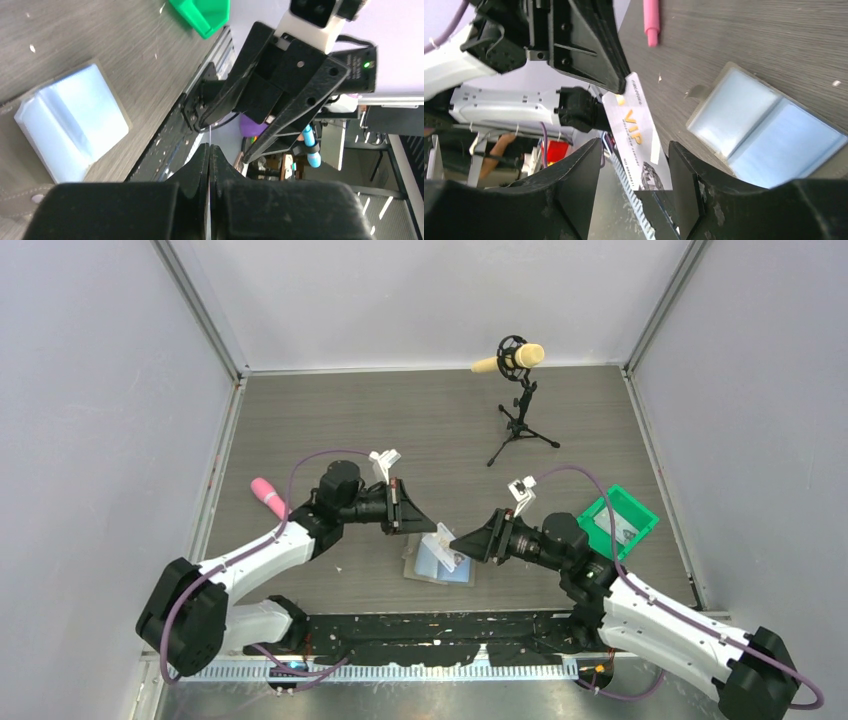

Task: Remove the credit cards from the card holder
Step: Place the credit card in the storage box.

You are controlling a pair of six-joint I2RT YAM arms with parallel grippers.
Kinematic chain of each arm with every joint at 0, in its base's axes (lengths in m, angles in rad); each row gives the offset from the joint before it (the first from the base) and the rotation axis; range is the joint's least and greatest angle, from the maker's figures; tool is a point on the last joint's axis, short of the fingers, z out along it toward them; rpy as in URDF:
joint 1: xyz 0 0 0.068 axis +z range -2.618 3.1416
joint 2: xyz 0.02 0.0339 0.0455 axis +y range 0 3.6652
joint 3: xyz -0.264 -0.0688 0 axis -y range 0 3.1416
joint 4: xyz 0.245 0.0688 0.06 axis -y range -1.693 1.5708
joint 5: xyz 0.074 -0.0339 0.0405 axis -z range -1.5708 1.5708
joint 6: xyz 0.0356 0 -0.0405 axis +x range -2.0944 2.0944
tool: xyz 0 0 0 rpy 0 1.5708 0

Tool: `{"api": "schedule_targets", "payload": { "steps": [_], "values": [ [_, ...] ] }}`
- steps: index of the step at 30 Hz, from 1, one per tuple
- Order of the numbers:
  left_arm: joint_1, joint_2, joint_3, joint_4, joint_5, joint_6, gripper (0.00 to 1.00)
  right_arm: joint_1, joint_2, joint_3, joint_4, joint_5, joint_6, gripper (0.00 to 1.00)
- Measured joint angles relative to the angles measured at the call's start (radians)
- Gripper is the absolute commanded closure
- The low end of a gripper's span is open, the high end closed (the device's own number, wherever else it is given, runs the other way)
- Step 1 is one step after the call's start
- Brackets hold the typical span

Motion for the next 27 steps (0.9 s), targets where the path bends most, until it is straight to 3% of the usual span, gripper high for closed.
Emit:
{"api": "schedule_targets", "payload": {
  "steps": [9, 18, 20, 23, 24, 27],
  "values": [
    [0.000, 0.024, -0.017, 0.213, -0.115, -0.153, 1.00, -0.005, -0.161, -0.077, -0.069, 0.214, 0.147, 0.43],
    [0.000, 0.025, -0.056, 0.302, -0.167, -0.215, 1.00, -0.005, -0.146, -0.089, -0.035, 0.246, 0.201, 0.63],
    [0.000, 0.026, -0.060, 0.325, -0.169, -0.224, 1.00, -0.005, -0.126, -0.095, 0.002, 0.246, 0.211, 0.70],
    [0.000, 0.027, -0.070, 0.352, -0.175, -0.238, 1.00, -0.005, -0.087, -0.103, 0.053, 0.243, 0.226, 0.91],
    [0.002, 0.027, -0.075, 0.361, -0.180, -0.239, 1.00, -0.006, -0.079, -0.106, 0.063, 0.243, 0.230, 0.93],
    [0.008, 0.029, -0.087, 0.367, -0.203, -0.238, 0.84, -0.009, -0.076, -0.108, 0.089, 0.241, 0.236, 0.95]
  ]
}}
